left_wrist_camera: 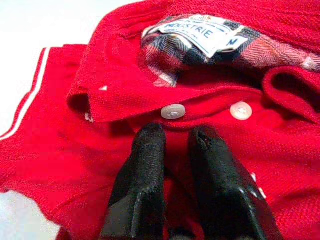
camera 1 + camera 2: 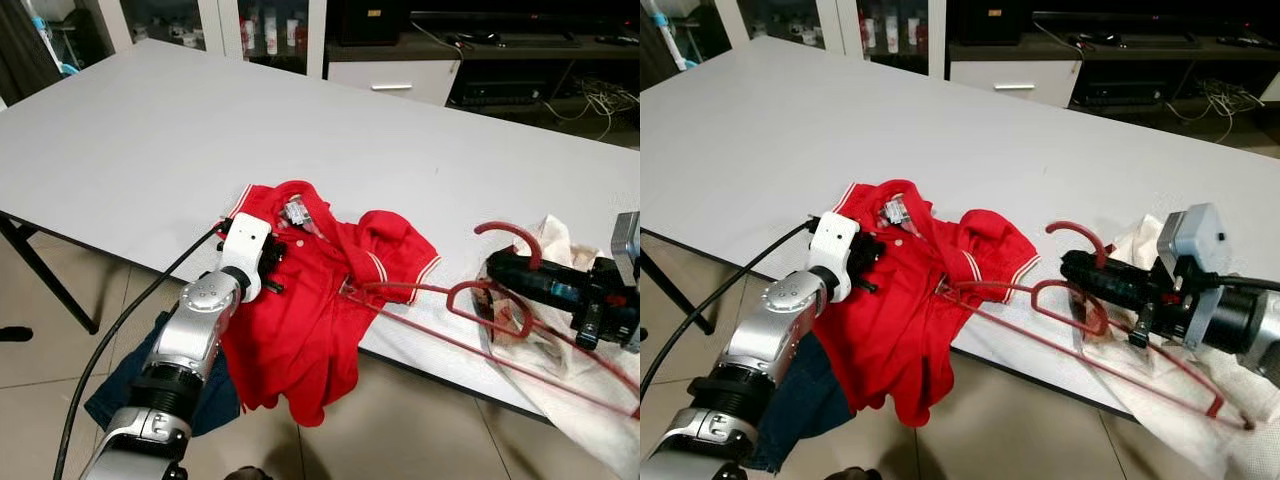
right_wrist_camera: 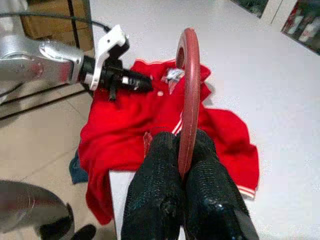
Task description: Hang hanger
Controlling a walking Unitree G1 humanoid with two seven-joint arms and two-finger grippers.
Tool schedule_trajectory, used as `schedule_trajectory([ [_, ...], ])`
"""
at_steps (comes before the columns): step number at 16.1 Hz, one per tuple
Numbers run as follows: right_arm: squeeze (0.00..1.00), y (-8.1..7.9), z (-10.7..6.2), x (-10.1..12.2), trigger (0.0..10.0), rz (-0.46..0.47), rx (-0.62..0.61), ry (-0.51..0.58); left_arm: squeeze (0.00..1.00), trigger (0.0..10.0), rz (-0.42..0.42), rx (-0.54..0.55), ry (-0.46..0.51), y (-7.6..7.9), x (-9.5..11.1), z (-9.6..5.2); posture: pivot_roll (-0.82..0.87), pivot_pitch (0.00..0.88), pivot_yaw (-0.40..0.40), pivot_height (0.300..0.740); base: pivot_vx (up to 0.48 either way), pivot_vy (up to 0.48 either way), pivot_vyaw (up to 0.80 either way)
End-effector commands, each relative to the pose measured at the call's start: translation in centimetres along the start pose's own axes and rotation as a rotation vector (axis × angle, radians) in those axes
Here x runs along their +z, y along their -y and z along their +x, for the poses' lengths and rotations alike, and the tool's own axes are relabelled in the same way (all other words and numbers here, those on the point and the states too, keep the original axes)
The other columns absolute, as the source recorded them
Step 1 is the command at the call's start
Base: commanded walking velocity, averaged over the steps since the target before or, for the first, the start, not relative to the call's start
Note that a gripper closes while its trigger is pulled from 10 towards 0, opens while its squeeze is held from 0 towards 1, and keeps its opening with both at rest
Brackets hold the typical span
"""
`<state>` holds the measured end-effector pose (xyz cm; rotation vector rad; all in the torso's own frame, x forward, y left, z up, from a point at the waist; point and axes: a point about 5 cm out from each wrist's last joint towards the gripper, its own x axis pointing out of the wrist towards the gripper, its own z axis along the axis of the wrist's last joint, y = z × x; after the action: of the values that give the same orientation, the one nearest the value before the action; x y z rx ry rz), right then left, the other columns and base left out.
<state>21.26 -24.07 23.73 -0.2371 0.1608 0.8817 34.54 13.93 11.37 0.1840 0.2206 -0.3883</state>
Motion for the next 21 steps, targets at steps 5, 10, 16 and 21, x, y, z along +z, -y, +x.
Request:
schedule_trajectory([
  [5,0.00,2.6,0.8,-1.3,10.0,-0.051,-0.200,-0.167,0.00,10.0,0.016,0.000,0.023,-0.1,0.8,0.2,0.02,0.105,-0.030,0.740,0.000,0.000,0.00],
  [10,0.00,7.6,0.4,-1.5,10.0,-0.089,-0.582,-0.228,0.00,10.0,0.019,-0.005,0.025,0.2,0.7,0.0,0.03,0.100,-0.035,0.740,0.000,0.000,0.00],
  [16,0.00,8.4,1.2,-0.9,10.0,-0.106,-0.623,-0.199,0.00,10.0,0.014,-0.025,0.023,0.9,0.6,0.0,0.03,0.097,-0.043,0.740,0.000,0.000,0.00],
  [21,0.00,7.6,2.6,-1.4,10.0,-0.080,-0.564,-0.190,0.00,10.0,-0.026,0.026,0.221,-0.2,4.1,-0.3,0.03,0.102,-0.045,0.740,0.000,0.000,0.00],
])
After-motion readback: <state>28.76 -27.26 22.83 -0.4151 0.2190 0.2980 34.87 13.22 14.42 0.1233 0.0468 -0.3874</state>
